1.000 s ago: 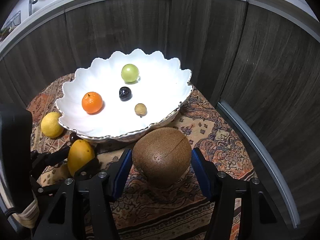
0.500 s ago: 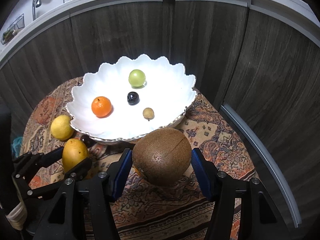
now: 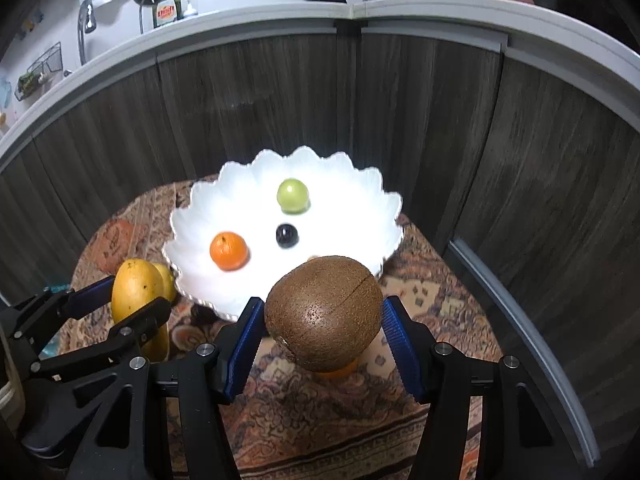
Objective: Organize fruits
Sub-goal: 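Carry the kiwi and mango over the white bowl and release both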
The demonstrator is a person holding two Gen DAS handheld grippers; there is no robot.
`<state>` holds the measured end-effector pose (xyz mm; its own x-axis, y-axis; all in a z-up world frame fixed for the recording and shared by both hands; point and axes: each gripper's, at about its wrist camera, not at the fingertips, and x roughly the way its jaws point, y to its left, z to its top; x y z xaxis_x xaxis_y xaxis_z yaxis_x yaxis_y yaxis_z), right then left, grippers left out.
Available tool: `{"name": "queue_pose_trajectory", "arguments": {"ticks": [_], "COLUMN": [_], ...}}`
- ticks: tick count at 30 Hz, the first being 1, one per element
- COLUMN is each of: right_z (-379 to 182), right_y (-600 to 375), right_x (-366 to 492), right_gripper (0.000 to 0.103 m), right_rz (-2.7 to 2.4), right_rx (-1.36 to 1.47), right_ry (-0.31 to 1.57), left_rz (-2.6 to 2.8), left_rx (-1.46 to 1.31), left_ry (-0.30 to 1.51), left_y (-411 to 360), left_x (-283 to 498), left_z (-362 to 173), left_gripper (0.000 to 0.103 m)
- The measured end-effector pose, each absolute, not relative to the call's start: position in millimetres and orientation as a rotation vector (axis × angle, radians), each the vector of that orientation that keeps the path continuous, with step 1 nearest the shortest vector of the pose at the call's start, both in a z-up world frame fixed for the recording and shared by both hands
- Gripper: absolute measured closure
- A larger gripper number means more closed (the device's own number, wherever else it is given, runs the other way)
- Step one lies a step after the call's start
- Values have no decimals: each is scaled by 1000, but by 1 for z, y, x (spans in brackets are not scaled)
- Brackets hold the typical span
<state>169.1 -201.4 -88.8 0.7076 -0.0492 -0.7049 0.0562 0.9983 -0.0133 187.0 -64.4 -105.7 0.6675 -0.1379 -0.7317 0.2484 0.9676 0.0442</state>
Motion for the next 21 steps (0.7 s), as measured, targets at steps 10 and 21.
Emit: {"name": "queue_pose_trajectory", "arguments": {"ticks": [10,21], "right_z": [-70,-71], "right_y": [-211,-223], "right_x": [194,236], "right_gripper": [43,43], "right_rz": [-58,-73], "right_rx": [7,2], "right_ry": [751,756], "left_rz": [-235,-234], "left_rx": [156,185], "left_ry": [768,748], "left_y": [-78,-91], "left_x": [216,255], "left_z": [-89,-91], "left_gripper": [52,52]}}
